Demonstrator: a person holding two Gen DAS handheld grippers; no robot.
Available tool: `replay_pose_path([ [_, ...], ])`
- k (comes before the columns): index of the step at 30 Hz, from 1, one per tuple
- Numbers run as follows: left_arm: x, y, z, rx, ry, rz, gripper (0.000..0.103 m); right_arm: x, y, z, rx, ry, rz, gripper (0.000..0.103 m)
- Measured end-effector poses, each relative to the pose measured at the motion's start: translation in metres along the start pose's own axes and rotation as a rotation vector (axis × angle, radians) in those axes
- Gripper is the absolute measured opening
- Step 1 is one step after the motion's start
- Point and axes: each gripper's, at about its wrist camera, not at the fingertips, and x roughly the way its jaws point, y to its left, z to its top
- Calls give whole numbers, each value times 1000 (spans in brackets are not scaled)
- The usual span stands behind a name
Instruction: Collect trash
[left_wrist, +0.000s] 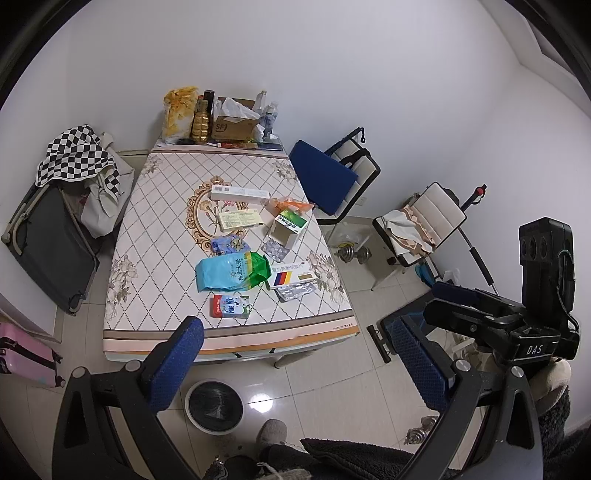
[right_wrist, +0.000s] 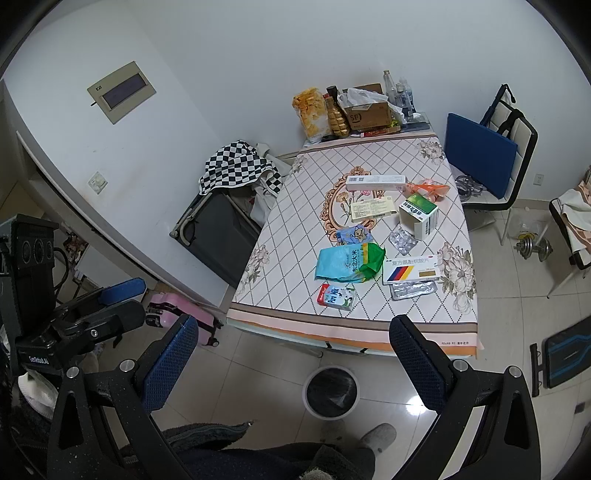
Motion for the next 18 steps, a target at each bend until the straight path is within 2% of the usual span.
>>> replay_pose_path([
  [14,2,3,0,0,3,2,103,7,5,-1,12,1,-1,103],
  [16,6,7,1,5,-4,56,103,9,4,-1,30,-9,-12,103],
  [18,18,14,2,16,-9,157,103,13,-1,-1,73,-21,-50,103],
])
